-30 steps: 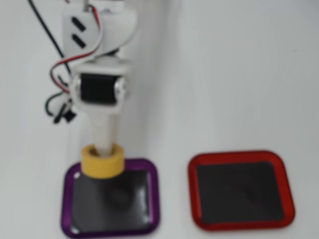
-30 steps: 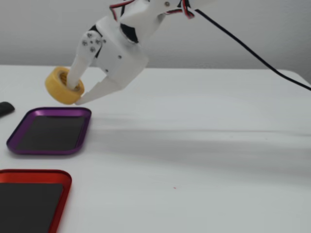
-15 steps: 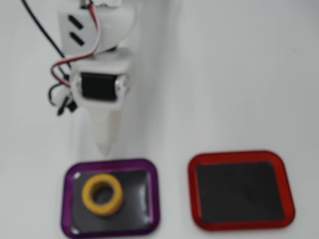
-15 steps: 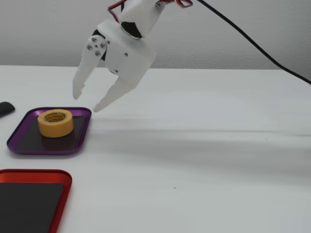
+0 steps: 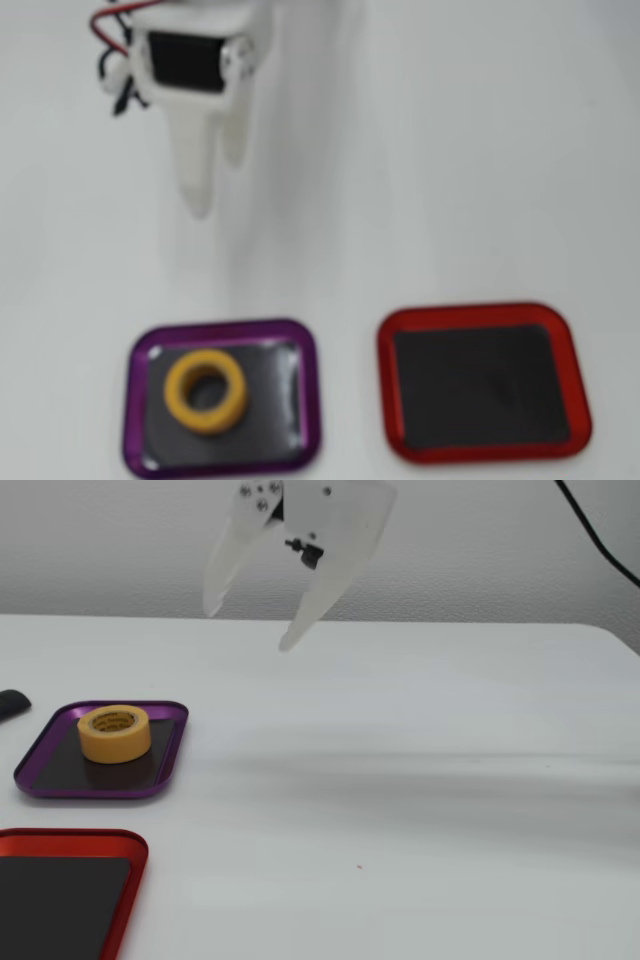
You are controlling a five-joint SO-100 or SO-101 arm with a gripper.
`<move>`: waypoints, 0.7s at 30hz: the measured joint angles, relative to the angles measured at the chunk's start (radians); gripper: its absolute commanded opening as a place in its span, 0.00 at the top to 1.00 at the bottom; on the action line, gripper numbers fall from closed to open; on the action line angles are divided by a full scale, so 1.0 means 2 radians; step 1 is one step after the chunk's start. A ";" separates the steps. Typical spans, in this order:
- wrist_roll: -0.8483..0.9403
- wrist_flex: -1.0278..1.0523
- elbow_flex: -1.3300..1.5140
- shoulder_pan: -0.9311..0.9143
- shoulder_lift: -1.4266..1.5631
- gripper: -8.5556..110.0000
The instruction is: Grasp a tape and put it in the right purple dish.
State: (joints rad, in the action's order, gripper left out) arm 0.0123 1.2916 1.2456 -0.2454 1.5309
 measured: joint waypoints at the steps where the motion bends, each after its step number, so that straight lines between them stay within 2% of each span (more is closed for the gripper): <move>1: 0.000 0.012 0.002 0.002 0.021 0.75; 9: 0.000 0.085 0.108 0.041 0.223 0.75; 14: 0.000 0.081 0.265 0.044 0.370 0.75; 21: 0.003 0.019 0.502 0.050 0.591 0.75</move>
State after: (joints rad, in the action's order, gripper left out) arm 0.0184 1.3300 2.2503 -0.1457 2.7121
